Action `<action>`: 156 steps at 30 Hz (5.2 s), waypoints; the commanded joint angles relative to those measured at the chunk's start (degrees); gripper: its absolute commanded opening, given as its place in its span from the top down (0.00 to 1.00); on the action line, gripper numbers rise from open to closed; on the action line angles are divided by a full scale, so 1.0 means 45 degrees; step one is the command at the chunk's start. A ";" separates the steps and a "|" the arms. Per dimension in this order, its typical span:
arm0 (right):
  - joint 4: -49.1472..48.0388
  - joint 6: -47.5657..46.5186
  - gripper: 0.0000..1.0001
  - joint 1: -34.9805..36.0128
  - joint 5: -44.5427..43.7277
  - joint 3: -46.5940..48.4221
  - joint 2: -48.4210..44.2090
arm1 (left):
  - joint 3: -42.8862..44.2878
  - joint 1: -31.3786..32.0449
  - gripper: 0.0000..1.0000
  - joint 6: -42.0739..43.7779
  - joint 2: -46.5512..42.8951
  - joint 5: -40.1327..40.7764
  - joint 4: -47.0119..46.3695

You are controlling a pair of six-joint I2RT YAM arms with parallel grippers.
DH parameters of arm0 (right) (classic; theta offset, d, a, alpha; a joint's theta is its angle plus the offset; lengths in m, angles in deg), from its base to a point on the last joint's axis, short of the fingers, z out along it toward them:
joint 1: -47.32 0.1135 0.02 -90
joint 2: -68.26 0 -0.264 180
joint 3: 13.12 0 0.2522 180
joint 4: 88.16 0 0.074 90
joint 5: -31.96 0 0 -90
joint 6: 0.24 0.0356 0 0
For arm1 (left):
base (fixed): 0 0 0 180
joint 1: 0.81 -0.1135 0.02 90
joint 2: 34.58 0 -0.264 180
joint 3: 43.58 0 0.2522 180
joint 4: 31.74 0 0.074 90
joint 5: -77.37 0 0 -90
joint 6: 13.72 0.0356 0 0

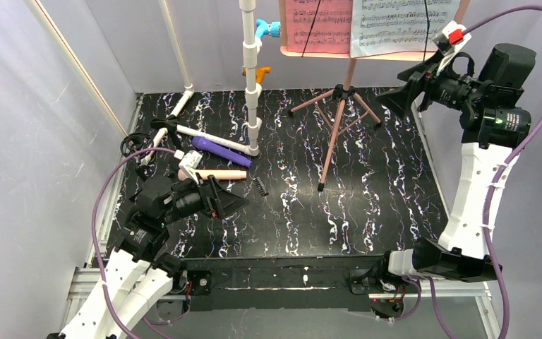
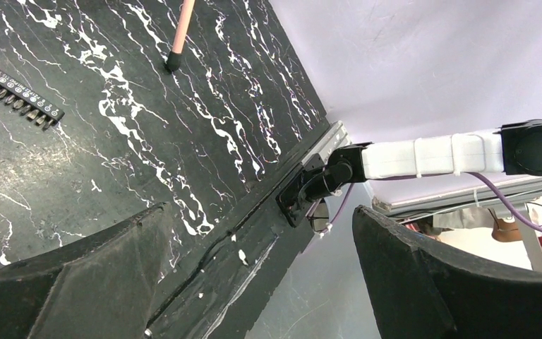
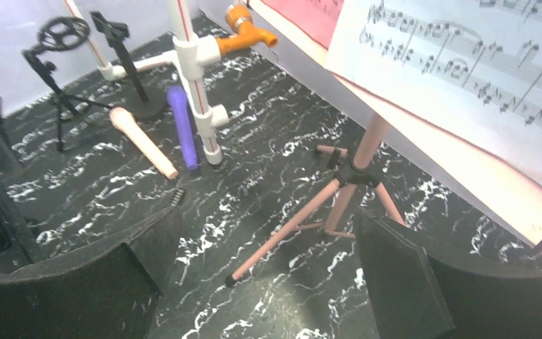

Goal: Pack up the instrument practice props
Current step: Pick up the sheet music from the music stand.

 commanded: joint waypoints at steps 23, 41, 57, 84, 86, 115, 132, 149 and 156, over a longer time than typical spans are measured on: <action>-0.5305 0.3967 0.00 -0.0463 0.3658 -0.7023 -0.2155 | 1.1831 0.4630 0.02 0.1546 1.0752 0.5514 -0.3799; -0.5078 0.0724 0.00 -0.0485 0.2534 -1.1970 -0.2762 | 2.2756 0.4867 0.13 0.0495 1.9758 0.8180 -0.5306; -0.5517 0.0422 0.00 -0.0681 0.2884 -1.2868 -0.2475 | 2.2649 0.4977 0.37 0.0649 2.0182 0.8814 -0.5869; -0.5437 0.0480 0.00 -0.0700 0.3067 -1.2826 -0.2143 | 2.1056 0.5595 0.35 0.2898 1.8577 1.0093 -0.6430; -0.5439 0.0480 0.00 -0.0700 0.3060 -1.2840 -0.2133 | 2.1027 0.5608 0.35 0.2845 1.8506 1.0073 -0.6436; -0.5380 0.0286 0.00 -0.0759 0.2905 -1.2993 -0.2416 | 2.1962 0.5602 0.44 0.0849 1.9392 1.0238 -0.6417; -0.5361 0.0246 0.00 -0.0856 0.2903 -1.3041 -0.2426 | 2.2003 0.5496 0.48 0.0614 1.9804 1.0111 -0.6405; -0.5361 0.0207 0.00 -0.0944 0.2908 -1.3111 -0.2446 | 2.1938 0.5458 0.46 0.0338 2.0061 1.0326 -0.6348; -0.5342 0.0187 0.00 -0.0974 0.2919 -1.3109 -0.2446 | 2.1952 0.5438 0.46 0.0279 2.0157 1.0430 -0.6281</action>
